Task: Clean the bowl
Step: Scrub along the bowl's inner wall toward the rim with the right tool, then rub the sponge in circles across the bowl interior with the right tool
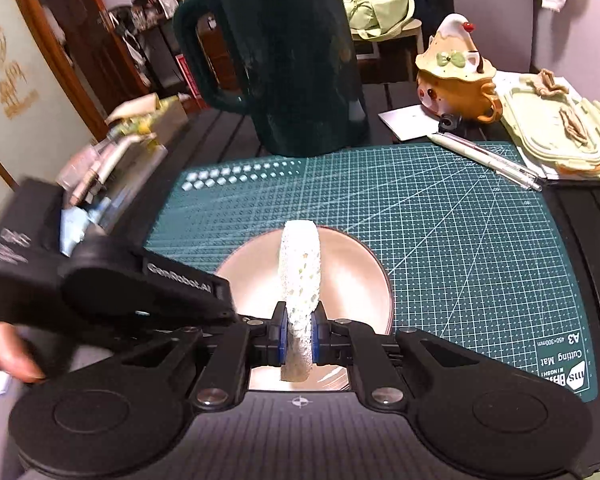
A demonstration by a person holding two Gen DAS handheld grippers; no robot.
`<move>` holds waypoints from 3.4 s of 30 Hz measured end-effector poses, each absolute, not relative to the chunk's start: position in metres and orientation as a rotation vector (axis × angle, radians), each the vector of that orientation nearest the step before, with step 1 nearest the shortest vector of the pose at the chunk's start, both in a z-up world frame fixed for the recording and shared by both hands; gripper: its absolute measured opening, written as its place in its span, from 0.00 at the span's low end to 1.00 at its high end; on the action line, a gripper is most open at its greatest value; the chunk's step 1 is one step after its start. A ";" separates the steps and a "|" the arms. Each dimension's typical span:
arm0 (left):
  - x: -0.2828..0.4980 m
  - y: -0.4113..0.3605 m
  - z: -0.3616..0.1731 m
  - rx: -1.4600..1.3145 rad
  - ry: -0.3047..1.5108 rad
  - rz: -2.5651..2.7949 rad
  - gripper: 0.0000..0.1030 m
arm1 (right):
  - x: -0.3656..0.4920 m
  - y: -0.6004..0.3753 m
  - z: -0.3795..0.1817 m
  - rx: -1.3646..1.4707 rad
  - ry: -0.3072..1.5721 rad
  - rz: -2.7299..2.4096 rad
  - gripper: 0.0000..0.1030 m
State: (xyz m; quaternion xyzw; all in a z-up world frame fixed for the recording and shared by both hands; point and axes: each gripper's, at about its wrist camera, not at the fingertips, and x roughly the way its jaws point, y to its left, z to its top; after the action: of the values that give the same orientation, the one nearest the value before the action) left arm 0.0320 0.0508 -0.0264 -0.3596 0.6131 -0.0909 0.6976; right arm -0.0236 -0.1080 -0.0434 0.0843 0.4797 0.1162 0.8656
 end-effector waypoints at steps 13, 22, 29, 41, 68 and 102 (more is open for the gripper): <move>0.034 0.049 -0.024 -0.797 1.367 -0.205 0.18 | -0.034 -0.119 -0.033 0.274 0.910 0.266 0.13; 0.035 0.049 -0.025 -0.795 1.366 -0.207 0.18 | -0.030 -0.122 -0.041 0.325 0.912 0.242 0.15; 0.035 0.048 -0.025 -0.795 1.366 -0.207 0.18 | -0.031 -0.122 -0.045 0.354 0.900 0.220 0.14; 0.035 0.046 -0.025 -0.798 1.366 -0.206 0.18 | -0.033 -0.107 -0.025 0.210 0.943 0.225 0.10; 0.030 0.064 -0.037 -0.809 1.364 -0.205 0.18 | -0.034 -0.116 -0.007 0.125 0.925 0.148 0.10; 0.033 0.071 -0.048 -0.813 1.362 -0.202 0.18 | -0.040 -0.114 -0.001 0.103 0.900 0.181 0.10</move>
State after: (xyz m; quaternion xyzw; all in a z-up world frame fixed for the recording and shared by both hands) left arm 0.0334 0.0712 -0.0485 -0.3646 0.6108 -0.0905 0.6970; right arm -0.0397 -0.1137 -0.0012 0.0497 0.4342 0.0871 0.8952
